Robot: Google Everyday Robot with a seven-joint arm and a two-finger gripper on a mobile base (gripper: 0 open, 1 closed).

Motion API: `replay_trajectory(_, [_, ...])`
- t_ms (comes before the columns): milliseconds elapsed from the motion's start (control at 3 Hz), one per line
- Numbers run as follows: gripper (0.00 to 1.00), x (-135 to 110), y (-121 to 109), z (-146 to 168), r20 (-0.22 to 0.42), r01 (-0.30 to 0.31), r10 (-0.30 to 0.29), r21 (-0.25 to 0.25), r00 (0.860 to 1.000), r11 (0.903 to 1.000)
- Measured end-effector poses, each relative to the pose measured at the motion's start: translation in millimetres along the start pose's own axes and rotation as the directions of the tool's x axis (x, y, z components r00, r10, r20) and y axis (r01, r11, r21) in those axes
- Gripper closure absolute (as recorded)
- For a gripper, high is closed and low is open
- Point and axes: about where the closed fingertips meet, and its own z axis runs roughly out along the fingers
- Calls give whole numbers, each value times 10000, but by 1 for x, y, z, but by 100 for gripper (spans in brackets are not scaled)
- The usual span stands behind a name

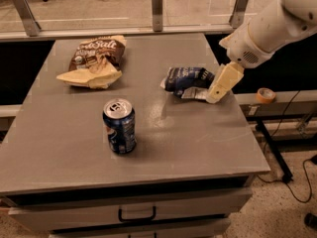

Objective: Move blue chip bag near brown chip bag

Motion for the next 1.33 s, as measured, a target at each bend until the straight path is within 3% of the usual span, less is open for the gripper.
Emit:
replay_trajectory(333, [19, 3, -7, 35, -382, -280, 280, -3, 9989, 9996])
replay_trajectory(667, [42, 5, -13, 52, -373, -364, 360, -109, 9987, 9993])
replay_trajectory(1000, [65, -22, -23, 35, 306, 90, -93, 93, 9995, 9999])
replay_trajectory(1333, [88, -65, -30, 6, 1073, 640, -681, 413, 9919, 9971])
